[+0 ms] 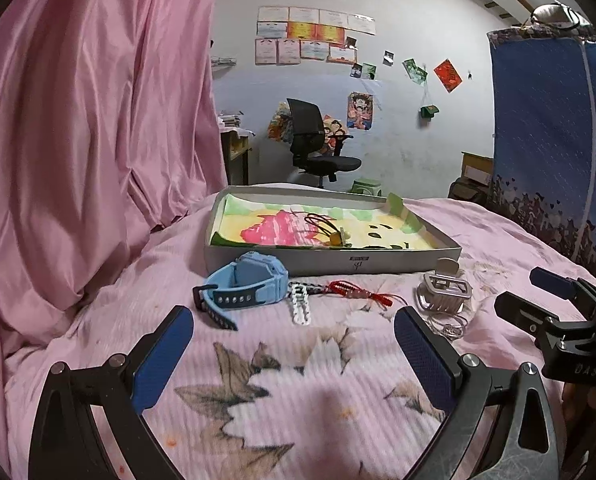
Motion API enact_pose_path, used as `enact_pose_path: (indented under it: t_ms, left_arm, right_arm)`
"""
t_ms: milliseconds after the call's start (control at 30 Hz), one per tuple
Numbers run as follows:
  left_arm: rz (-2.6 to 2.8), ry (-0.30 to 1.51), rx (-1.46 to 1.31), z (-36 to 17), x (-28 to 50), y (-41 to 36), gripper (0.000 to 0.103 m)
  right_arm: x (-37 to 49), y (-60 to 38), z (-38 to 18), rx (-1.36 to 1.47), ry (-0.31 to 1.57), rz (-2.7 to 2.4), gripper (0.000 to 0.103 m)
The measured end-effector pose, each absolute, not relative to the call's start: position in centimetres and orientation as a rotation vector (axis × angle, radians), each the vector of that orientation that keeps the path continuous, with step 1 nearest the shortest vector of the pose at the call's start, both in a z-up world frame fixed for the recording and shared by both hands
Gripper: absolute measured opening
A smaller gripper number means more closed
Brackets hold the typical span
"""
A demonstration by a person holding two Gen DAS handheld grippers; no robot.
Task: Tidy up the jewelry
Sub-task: 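Withdraw both open tools from the tray back toward the jewelry, then grasp white chain bracelet with left tool while right tool grasps grey hair clip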
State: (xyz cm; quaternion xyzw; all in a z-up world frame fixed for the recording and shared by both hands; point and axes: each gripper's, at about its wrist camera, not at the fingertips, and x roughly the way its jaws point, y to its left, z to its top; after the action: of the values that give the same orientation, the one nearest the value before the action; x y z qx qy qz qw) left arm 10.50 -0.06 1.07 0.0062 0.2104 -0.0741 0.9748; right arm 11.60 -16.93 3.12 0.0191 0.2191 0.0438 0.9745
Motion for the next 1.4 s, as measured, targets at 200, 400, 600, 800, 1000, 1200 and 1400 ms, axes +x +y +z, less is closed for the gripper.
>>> enact_pose_path:
  t_ms: [200, 400, 600, 800, 1000, 1200, 1400]
  left_arm:
    - [-0.193, 0.468, 0.030, 1.1, 12.2, -0.7, 0.101]
    - [-0.227, 0.540, 0.007, 1.1, 14.4, -0.9, 0.101]
    - [-0.214, 0.638, -0.009, 0.4, 17.0, -1.1, 0.087]
    - [-0.188, 0.710, -0.001, -0.4, 18.6, -1.2, 0.075]
    - [-0.172, 0.756, 0.031, -1.1, 19.5, -1.8, 0.063]
    - [-0.169, 0.788, 0.018, -1.5, 20.1, -1.6, 0.050]
    - [-0.167, 0.815, -0.014, -1.8, 20.5, -1.3, 0.031]
  right_arm:
    - [13.1, -17.6, 3.1, 0.065, 0.478, 0.098, 0.094]
    - [15.8, -18.1, 2.7, 0.077, 0.540, 0.109, 0.094]
    - [18.6, -18.1, 2.1, 0.082, 0.601, 0.139, 0.094]
    - [20.6, -17.9, 1.2, 0.079, 0.658, 0.152, 0.094]
    - [22.2, -17.6, 0.1, 0.074, 0.709, 0.172, 0.094]
    - [23.6, -17.7, -0.9, 0.098, 0.752, 0.209, 0.094]
    - [24.4, -18.0, -1.9, 0.137, 0.782, 0.228, 0.092]
